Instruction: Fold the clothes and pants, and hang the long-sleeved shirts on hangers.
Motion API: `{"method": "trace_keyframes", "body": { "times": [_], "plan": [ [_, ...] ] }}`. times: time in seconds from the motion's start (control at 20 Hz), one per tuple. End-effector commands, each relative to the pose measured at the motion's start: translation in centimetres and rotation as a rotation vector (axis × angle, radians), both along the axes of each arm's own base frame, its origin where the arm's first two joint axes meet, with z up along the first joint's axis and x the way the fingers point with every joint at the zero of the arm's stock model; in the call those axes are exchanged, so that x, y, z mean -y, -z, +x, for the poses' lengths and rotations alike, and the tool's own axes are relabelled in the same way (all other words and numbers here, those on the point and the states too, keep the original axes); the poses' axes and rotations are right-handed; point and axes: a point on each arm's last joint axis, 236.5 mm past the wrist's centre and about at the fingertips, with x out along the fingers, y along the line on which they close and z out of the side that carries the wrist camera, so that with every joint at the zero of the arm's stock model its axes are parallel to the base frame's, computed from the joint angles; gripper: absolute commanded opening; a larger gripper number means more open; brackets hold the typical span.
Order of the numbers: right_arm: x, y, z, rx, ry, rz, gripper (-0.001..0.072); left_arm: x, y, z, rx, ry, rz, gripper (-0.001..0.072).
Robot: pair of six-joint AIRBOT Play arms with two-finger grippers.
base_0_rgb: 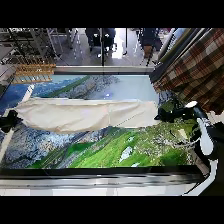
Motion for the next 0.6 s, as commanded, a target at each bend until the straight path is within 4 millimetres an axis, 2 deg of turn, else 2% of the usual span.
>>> {"method": "trace_keyframes", "body": {
  "times": [0.0, 0.1, 0.25, 0.4, 0.55],
  "plan": [
    [-1.4, -1.8, -5.1, -0.136, -0.168, 0.034, 0.0018, -1.4, -3.3, -2.4, -0.071, 0.147, 0.11, 0.0003],
    [-1.9, -1.9, -8.1, -0.228, -0.251, 0.059, 0.0018, -3.1, -2.9, -6.7, -0.254, 0.236, 0.233, 0.0004],
    [-2.2, -1.4, -12.6, -0.362, -0.335, 0.068, 0.0018, -5.3, -0.8, -15.0, -0.61, 0.351, 0.324, 0.0004],
    [-3.1, -1.2, -16.8, -0.401, -0.376, 0.064, 0.0018, -4.2, 0.9, -20.7, -0.814, 0.434, 0.251, 0.0004],
    [-4.5, -1.3, -20.6, -0.426, -0.388, 0.086, 0.0028, -2.6, 2.5, -24.5, -0.922, 0.47, 0.154, 0.0006]
  ]
}}
